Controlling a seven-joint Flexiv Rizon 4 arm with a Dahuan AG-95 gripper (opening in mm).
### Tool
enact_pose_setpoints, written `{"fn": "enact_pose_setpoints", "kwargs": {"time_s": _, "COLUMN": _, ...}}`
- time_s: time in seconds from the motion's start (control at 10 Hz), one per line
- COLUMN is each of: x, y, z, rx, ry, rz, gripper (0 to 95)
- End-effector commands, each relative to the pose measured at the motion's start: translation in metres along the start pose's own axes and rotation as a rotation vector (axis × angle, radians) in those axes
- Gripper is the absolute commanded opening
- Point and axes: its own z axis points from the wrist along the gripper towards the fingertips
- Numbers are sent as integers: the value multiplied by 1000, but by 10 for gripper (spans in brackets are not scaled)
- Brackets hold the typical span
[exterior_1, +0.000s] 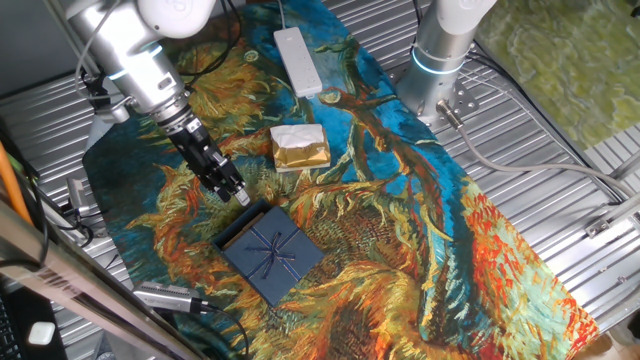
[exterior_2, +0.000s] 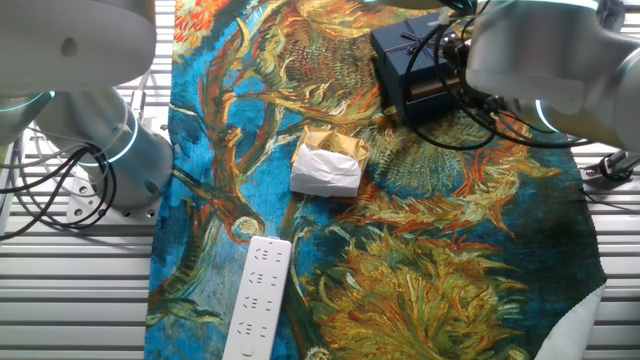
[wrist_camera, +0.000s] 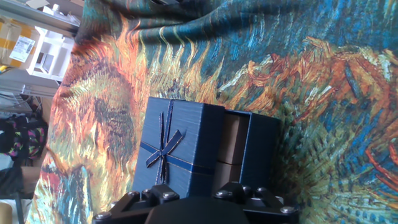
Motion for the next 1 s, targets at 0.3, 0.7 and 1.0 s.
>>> {"fn": "enact_pose_setpoints", "kwargs": {"time_s": 0.3, "x": 0, "y": 0, "z": 0, "rx": 0, "ry": 1, "rz": 0, "gripper": 570}}
{"fn": "enact_pose_setpoints", "kwargs": {"time_s": 0.7, "x": 0, "y": 0, "z": 0, "rx": 2, "ry": 2, "rz": 2, "gripper": 570}}
{"fn": "enact_pose_setpoints", "kwargs": {"time_s": 1.0, "x": 0, "y": 0, "z": 1, "rx": 3, "ry": 9, "rz": 1, "gripper": 570}}
